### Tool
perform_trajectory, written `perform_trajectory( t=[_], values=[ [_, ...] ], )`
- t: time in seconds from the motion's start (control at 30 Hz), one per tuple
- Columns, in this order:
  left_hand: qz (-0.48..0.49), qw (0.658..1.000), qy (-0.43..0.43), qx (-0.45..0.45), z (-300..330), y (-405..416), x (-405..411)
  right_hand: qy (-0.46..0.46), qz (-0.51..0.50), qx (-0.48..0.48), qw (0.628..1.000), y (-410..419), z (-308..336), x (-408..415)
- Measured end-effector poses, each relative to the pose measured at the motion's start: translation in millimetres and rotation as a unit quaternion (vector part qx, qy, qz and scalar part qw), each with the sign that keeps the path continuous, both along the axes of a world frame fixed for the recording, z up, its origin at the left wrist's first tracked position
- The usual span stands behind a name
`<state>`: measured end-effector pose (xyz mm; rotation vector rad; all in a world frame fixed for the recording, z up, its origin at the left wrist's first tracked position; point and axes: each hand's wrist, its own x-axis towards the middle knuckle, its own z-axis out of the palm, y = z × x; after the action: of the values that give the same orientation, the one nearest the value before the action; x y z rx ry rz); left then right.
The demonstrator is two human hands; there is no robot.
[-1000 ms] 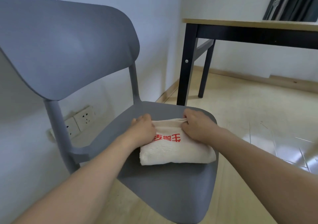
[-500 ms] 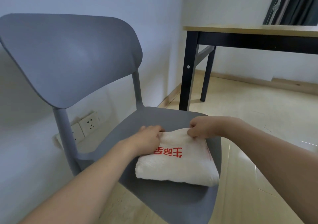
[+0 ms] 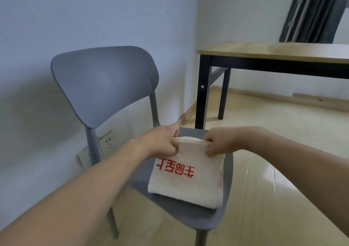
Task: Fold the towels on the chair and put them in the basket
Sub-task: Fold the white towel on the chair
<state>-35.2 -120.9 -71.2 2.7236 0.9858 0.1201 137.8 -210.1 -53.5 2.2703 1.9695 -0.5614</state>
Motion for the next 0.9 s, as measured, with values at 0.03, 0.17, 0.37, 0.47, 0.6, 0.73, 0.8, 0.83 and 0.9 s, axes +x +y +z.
perform_trajectory(
  t=[0.03,0.17,0.37,0.47,0.6,0.73,0.8,0.83,0.9],
  values=[
    [0.005,0.997,-0.034,0.062,16.0,-4.3,-5.8,-0.045,0.009,0.075,0.996,-7.8,17.5,-1.5],
    [-0.017,0.992,-0.025,0.122,68.6,-31.8,-27.6,-0.044,0.021,0.153,0.987,-39.5,63.6,-12.0],
    [-0.025,0.981,0.154,-0.118,104.9,-80.0,-44.4,0.068,-0.049,-0.178,0.980,-68.8,79.4,-48.0],
    [0.015,0.997,0.065,0.026,102.0,-75.6,-52.8,0.018,-0.042,0.039,0.998,-74.0,88.3,-49.2],
    [0.023,0.951,-0.018,0.307,85.7,-61.0,-52.0,-0.181,0.005,0.348,0.920,-82.0,80.3,-45.7],
    [-0.014,0.932,-0.067,0.355,47.4,-53.8,-49.2,-0.205,0.010,0.412,0.888,-88.9,36.9,-44.2],
    [-0.052,0.955,-0.012,0.291,11.1,-61.8,-48.0,-0.169,-0.009,0.312,0.935,-97.0,-3.6,-47.4],
    [-0.065,0.972,0.044,0.221,-9.7,-69.9,-47.3,-0.137,-0.015,0.228,0.964,-101.0,-26.4,-49.8],
    [-0.070,0.984,0.143,0.081,-47.5,-86.3,-46.8,-0.062,-0.023,0.071,0.995,-108.2,-61.9,-54.6]
  ],
)
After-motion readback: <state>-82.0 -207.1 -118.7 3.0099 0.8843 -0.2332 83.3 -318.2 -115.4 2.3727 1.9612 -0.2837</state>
